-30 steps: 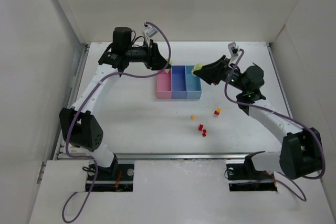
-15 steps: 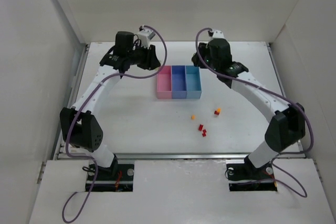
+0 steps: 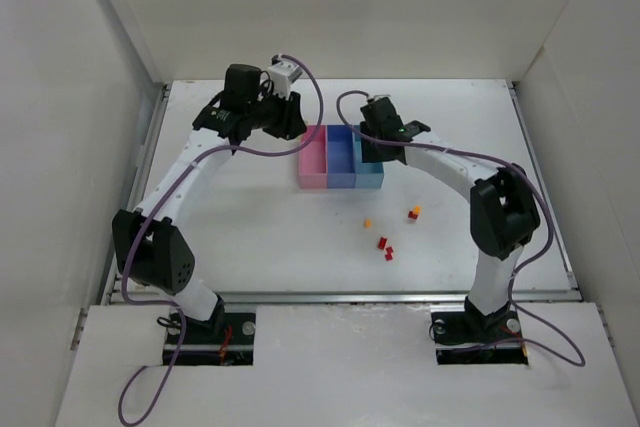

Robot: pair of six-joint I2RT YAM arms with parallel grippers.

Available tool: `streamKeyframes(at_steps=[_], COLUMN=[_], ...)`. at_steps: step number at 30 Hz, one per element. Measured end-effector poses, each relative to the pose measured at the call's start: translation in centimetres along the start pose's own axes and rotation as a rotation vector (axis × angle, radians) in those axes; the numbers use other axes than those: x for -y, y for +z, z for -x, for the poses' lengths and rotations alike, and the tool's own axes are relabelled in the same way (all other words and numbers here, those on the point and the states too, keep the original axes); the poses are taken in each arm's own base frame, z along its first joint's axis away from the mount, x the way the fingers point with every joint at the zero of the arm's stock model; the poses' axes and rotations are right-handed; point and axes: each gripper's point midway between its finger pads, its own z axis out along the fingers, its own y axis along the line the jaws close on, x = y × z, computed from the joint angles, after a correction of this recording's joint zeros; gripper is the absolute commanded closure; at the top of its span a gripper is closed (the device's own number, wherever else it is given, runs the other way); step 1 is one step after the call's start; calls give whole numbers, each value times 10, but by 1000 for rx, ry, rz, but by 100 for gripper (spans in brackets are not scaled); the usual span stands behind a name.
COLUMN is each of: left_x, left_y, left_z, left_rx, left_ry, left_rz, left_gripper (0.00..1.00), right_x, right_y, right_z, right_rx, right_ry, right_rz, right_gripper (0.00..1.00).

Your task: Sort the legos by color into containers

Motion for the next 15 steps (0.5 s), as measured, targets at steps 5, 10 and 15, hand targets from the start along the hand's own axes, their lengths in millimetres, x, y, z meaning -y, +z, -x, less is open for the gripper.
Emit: streamKeyframes(at_steps=[5,10,15], left_x=[1,1,2], left_y=[1,0,1], left_z=[0,0,0], left_rx=[-1,-1,-2], left_ry=[9,10,11], left_rz=[-2,0,1], left_gripper=[100,100,100], right_x=[-1,0,4], right_y=[0,-1,-16], right_z=[-4,-3,9], right_rx=[-11,-6,31], right_ry=[-7,-8,1], right_rz=[-1,-11,-22], right_gripper=[34,21,19])
